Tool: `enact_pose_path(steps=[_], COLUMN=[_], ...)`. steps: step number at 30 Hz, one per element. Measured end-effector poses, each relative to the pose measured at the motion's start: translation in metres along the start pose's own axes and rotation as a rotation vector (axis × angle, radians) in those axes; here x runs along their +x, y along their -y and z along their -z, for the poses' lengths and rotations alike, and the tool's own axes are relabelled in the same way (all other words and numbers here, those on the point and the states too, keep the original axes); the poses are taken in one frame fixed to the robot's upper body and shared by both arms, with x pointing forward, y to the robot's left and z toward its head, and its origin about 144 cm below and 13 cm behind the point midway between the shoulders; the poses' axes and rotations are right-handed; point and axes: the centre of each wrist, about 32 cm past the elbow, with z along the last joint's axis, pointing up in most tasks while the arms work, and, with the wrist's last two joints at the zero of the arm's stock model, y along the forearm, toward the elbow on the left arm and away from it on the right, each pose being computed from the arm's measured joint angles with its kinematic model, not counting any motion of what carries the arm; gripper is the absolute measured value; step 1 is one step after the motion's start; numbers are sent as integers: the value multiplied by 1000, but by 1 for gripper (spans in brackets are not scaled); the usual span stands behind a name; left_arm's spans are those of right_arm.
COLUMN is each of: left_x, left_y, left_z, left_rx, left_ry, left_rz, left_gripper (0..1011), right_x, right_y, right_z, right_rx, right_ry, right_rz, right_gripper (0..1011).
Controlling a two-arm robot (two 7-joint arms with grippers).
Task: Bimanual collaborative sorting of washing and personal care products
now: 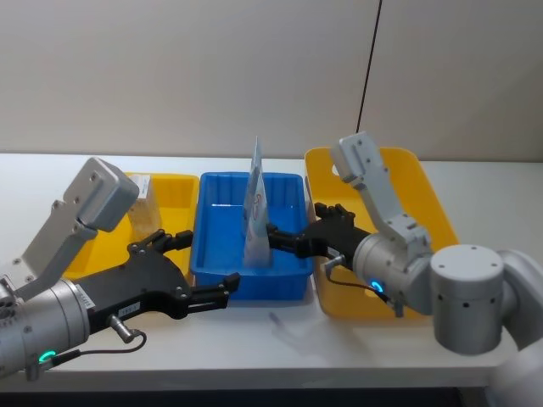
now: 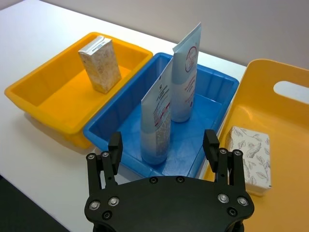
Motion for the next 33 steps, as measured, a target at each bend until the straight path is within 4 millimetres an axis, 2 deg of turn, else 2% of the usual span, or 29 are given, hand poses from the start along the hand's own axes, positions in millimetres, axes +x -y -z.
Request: enact_pose_path(steps=[13,33], left_x=[0,0], left_y=[0,0], left_z=[0,0], left_rx=[0,0], left_ry=[0,0], left_rz=[0,0], left_gripper=[1002,1001], right_x=[-10,-11], right_y=[-27,-59], right_z=[0,-4], right_rx=[-22,-29], right_ry=[12,35], right_rz=[6,32], right_gripper=[1004,1003])
